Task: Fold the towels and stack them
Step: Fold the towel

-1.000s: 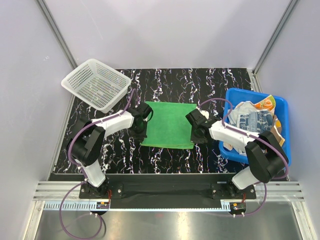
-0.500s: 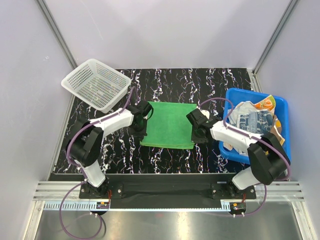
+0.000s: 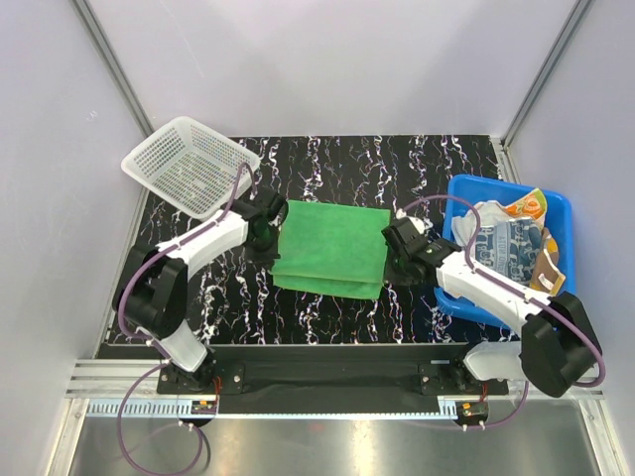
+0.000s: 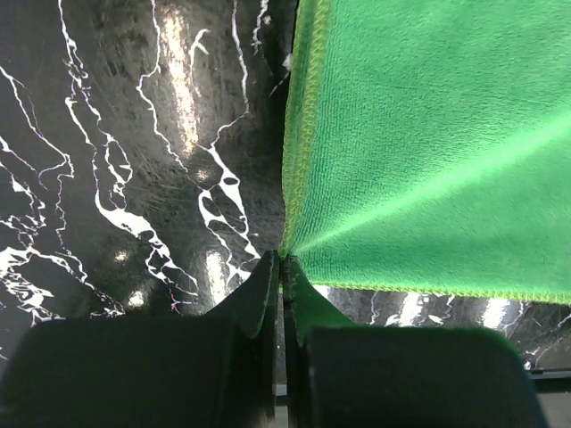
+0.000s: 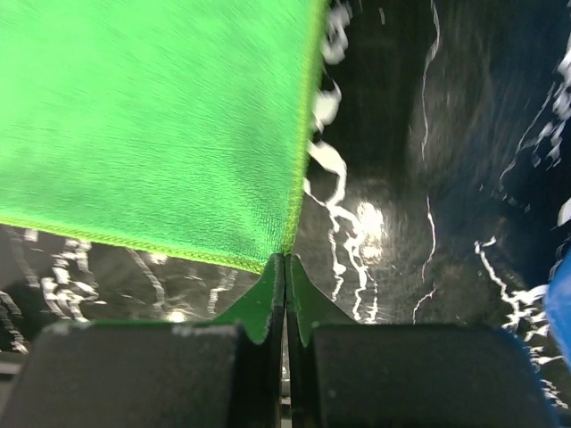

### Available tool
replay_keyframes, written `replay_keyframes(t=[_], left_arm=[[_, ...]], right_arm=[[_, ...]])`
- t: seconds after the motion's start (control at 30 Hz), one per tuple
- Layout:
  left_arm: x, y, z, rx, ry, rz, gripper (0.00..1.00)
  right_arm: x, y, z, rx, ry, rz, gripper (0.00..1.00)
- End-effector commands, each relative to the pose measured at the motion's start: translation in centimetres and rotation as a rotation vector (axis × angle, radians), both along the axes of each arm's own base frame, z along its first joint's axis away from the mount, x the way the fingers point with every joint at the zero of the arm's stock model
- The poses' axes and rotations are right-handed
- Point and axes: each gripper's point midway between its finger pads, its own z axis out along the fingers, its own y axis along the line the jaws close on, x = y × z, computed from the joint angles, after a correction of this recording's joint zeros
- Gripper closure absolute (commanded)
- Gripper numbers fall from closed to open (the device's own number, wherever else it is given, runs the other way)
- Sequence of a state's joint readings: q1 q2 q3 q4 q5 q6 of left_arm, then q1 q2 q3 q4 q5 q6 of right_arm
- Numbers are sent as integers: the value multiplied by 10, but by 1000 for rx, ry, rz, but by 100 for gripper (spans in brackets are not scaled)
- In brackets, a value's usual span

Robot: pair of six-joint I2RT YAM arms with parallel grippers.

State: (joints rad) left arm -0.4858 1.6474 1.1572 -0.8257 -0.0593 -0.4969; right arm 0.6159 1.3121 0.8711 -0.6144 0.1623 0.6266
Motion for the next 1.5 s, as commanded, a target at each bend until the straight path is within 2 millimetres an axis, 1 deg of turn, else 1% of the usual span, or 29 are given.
replay_keyframes(t=[0.0, 0.03, 0.1, 0.13, 0.23, 0.3, 0.4, 0.43, 0.5, 0.53, 0.57, 0.6, 0.63, 0.67, 0.7, 0.73, 0.77, 0.8, 0.83, 0.97, 1.1, 1.13, 1.17, 1.2, 1.23, 1.33, 1.37, 1.43, 1.47], left_arm=[[-5, -1, -2, -29, -13, -23, 100], [-11, 0, -9, -30, 6, -30, 100], [-13, 0, -16, -34, 19, -30, 100], [-16, 1, -20, -30, 29, -34, 100], [-20, 7, -29, 1, 41, -27, 100], [-20, 8, -30, 6, 43, -24, 100], [-14, 5, -21, -1, 29, -20, 100], [-11, 4, -15, -2, 23, -21, 100], [-6, 2, 6, -11, -3, -23, 100], [-5, 3, 15, -20, -39, -21, 100], [-5, 6, 12, -13, -43, -17, 100], [-14, 14, -2, 10, -5, -12, 100], [-22, 15, -12, -7, 43, -20, 100], [-24, 15, -25, -12, 69, -20, 100], [-26, 16, -32, -8, 75, -23, 100], [-36, 15, -40, -28, 106, -23, 100], [-36, 16, -41, -26, 95, -19, 100], [-37, 19, -42, -13, 95, -7, 100], [-34, 26, -42, 29, 80, 4, 100], [-29, 33, -36, 63, 69, 20, 100], [-21, 23, -30, 26, 66, 8, 100], [-19, 21, -26, 26, 65, 4, 100], [-16, 19, -22, 23, 63, 3, 100], [-11, 17, -13, 16, 51, 3, 100], [-9, 16, -7, 11, 40, 1, 100], [-6, 14, 21, -16, -15, -1, 100], [-4, 16, 23, -12, -29, -3, 100], [-11, 26, 12, 24, 2, 0, 100], [-14, 28, 2, 31, 31, 1, 100]], right_arm=[[-14, -1, -21, 44, 36, -25, 100], [-21, -4, -31, 41, 60, -26, 100], [-23, 0, -39, 63, 70, -26, 100], [-31, 1, -47, 74, 97, -15, 100], [-35, 5, -54, 110, 104, -13, 100], [-33, 7, -49, 138, 77, -20, 100], [-29, 7, -39, 138, 53, -14, 100], [-23, 11, -29, 147, 37, -5, 100], [-22, 16, -19, 163, 40, 0, 100], [-21, 25, -13, 213, 36, 17, 100], [-23, 33, -10, 255, 34, 30, 100], [-26, 38, -7, 303, 38, 20, 100], [-35, 39, -15, 311, 61, 28, 100], [-35, 40, -15, 323, 54, 17, 100], [-37, 38, -19, 316, 55, 9, 100], [-43, 33, -29, 298, 70, -2, 100], [-44, 32, -31, 304, 67, -3, 100], [-50, 30, -38, 305, 87, -10, 100], [-52, 28, -41, 306, 93, -19, 100], [-60, 25, -43, 335, 83, -30, 100], [-56, 27, -29, 352, 39, -4, 100], [-49, 30, -19, 352, 18, 3, 100], [-49, 30, -16, 339, 23, 11, 100], [-47, 33, -14, 343, 30, 23, 100], [-47, 41, -4, 378, 32, 41, 100], [-50, 53, 5, 431, 26, 50, 100], [-52, 55, 5, 449, 29, 36, 100], [-63, 55, -12, 455, 67, 35, 100], [-63, 61, -15, 488, 69, 23, 100]])
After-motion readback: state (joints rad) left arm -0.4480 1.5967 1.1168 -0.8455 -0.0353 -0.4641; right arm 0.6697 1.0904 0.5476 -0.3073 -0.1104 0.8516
